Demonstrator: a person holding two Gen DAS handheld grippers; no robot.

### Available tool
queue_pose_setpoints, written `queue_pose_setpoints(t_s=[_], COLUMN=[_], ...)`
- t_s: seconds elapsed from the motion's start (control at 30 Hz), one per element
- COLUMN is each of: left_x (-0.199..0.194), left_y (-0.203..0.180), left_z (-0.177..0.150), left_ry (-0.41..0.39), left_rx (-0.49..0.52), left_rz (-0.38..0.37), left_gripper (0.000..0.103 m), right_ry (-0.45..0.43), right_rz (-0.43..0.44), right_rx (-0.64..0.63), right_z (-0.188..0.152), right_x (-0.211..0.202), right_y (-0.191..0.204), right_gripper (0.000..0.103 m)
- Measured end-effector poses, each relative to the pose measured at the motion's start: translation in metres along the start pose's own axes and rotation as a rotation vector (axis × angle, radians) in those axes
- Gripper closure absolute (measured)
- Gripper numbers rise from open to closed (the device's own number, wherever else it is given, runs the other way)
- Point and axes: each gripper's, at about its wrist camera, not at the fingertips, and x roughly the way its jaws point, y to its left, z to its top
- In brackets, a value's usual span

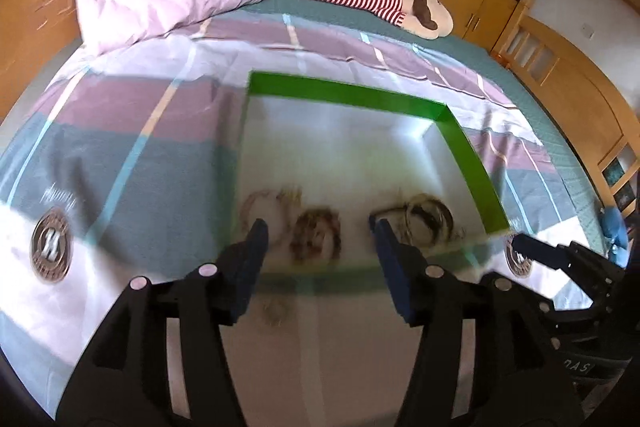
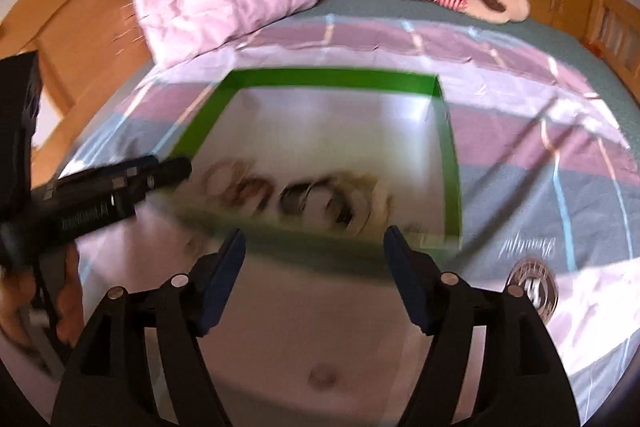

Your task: Organize jewelry

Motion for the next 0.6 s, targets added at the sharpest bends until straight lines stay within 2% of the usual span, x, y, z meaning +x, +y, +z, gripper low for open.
queue_pose_setpoints(t_s=[0.07, 0.13, 0.2, 0.27, 0.47, 0.6], left_x=[-0.005, 0.002, 0.023, 0.038, 0.061, 0.07], left_y=[0.006, 0.013, 0.017, 0.016, -0.004, 0.004], left_z=[-0.011, -0.026, -0.034, -0.037, -0.043, -0.043], left_ry=[0.04, 0.098, 0.161, 0.182, 0.177, 0.223], left_rx=[-0.011, -0.031, -0.046, -0.038, 0.075, 0.051], left_rz=[0.012, 0.044, 0.097, 0.138, 0.277, 0.303], left_gripper=[0.045, 0.045, 0.045, 0.045, 0.041, 0.037], right_ry=[0.066, 0.134, 0.186, 0.232, 0.263, 0.27], right_rz=[0.012, -0.012, -0.045, -0.086, -0.101, -0.139], right_rx=[-0.021, -0.056, -0.095, -0.111, -0.069, -0.072], right_z=[-0.018, -0.035, -0.05, -0.062, -0.072, -0.085], right_x=[-0.002, 0.006, 0.018, 0.03, 0.038, 0.044], right_y=[0.005, 0.011, 0.015, 0.015, 0.005, 0.005], right_gripper=[0.031, 0.031, 0.032, 0.032, 0.032, 0.032])
